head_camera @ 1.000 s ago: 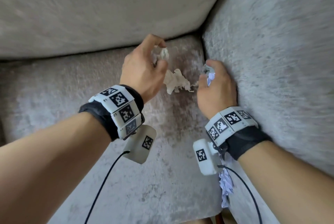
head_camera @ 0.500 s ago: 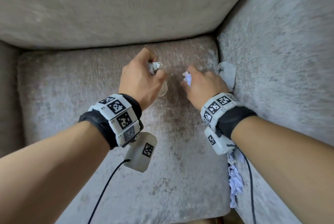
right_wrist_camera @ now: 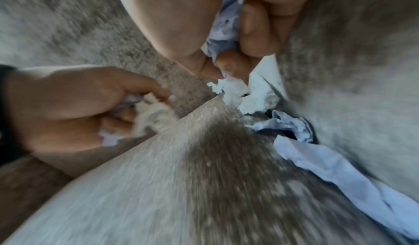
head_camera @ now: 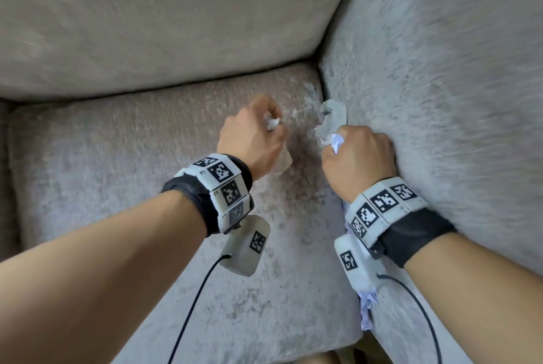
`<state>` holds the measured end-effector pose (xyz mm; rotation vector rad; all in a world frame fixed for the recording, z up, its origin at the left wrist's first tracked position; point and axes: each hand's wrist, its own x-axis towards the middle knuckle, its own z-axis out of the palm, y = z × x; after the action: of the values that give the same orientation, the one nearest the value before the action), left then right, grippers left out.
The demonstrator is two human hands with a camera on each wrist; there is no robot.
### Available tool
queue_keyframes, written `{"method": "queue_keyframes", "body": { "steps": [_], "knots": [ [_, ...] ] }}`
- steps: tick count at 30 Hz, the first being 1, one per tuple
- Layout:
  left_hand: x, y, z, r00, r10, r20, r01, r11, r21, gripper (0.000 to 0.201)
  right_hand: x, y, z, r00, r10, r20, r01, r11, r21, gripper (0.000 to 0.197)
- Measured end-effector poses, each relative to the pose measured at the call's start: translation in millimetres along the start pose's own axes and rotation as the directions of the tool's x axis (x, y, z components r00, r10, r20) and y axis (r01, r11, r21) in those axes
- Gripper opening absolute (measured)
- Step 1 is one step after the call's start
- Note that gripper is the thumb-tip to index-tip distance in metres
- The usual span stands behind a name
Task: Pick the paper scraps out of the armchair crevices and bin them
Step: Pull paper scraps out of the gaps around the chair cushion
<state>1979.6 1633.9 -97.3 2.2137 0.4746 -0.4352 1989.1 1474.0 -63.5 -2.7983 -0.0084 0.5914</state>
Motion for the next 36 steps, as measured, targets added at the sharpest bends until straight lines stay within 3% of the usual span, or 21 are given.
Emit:
{"method": "queue_keyframes", "body": {
  "steps": [6, 11, 15, 18, 23, 27, 31, 36],
  "knots": [
    [6, 36, 40, 0.997, 0.007, 0.074, -0.011, 0.998, 0.062, 0.023, -33, 20, -1, 1.000, -0.027, -0.003, 0.027, 0.993, 0.116, 0.048],
    [24, 50, 69, 0.985, -0.044, 0.168, 0.018, 0.988, 0.151, 0.048, -45, 27, -2, 0.999, 0.018, 0.033, -0.023, 0.985, 0.171, 0.028],
    [34, 55, 80, 0.985, -0.080, 0.154, 0.043, 0.972, 0.231, 0.062, -56, 35, -2, 0.995, 0.014, 0.097, -0.034, 0.980, 0.198, 0.021],
    [36, 59, 84, 0.984, -0.095, 0.150, 0.053, 0.964, 0.260, 0.055, -61, 40, -1, 0.992, -0.025, 0.128, -0.008, 0.968, 0.250, 0.023],
    [38, 57, 90, 0.993, -0.062, 0.101, 0.031, 0.957, 0.290, 0.012, -56, 41, 1, 0.992, -0.051, 0.117, 0.014, 0.955, 0.297, 0.023],
    [33, 58, 80, 0.996, -0.088, 0.008, 0.085, 0.978, 0.188, 0.036, -52, 42, 8, 0.993, -0.040, 0.111, 0.008, 0.961, 0.275, 0.025],
    [25, 49, 58, 0.994, -0.103, -0.021, 0.105, 0.980, 0.168, 0.041, -49, 39, 10, 0.983, -0.017, 0.183, -0.013, 0.987, 0.158, 0.025],
    [9, 35, 36, 0.996, -0.080, -0.028, 0.083, 0.985, 0.150, 0.039, -40, 32, 17, 0.986, 0.047, 0.161, -0.071, 0.986, 0.148, 0.023]
  ]
}}
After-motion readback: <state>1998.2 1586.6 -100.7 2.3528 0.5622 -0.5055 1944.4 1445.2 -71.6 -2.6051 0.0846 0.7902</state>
